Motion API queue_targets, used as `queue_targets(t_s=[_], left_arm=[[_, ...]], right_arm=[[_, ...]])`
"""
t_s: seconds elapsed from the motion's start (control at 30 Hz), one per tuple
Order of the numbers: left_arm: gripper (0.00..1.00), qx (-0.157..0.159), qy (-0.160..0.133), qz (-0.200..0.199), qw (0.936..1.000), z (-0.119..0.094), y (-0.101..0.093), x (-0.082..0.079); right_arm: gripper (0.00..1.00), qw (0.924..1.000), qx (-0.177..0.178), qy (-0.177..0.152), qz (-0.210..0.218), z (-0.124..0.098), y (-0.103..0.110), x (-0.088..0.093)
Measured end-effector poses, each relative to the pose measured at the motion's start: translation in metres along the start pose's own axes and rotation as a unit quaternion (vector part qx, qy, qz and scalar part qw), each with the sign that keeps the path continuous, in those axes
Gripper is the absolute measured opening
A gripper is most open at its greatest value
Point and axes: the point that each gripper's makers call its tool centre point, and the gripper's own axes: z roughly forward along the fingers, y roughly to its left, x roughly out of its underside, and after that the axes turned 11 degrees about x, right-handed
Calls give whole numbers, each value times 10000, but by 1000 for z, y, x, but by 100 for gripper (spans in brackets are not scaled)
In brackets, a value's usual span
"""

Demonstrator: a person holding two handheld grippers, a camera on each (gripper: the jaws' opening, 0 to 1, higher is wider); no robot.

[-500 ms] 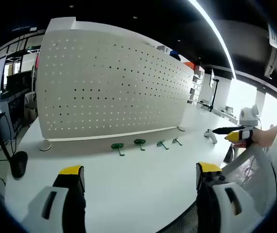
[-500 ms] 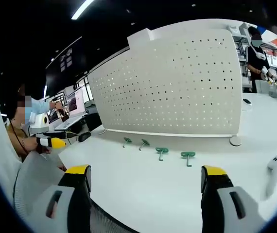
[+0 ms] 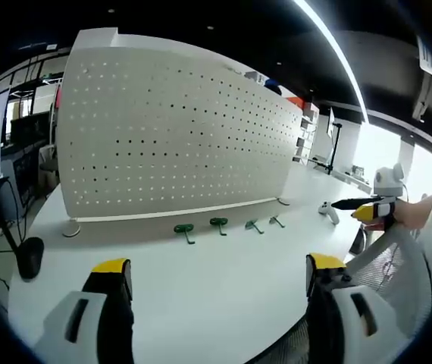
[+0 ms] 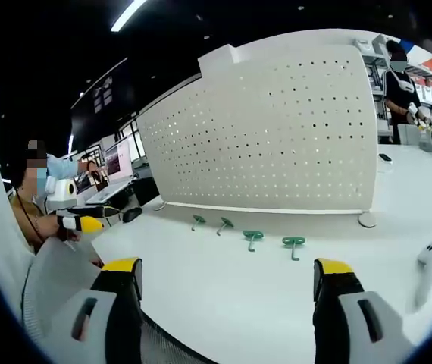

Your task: Insert the hook assembly into the mounting plate slot until the hook locks in place.

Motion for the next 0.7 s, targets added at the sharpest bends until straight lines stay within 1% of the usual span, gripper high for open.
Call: queue_targets(t_s=[0.7], left_arm=[[98, 30, 35, 27, 10000, 1, -2, 1]], right_arm=[[91, 10000, -15, 25, -25, 0, 0, 1]])
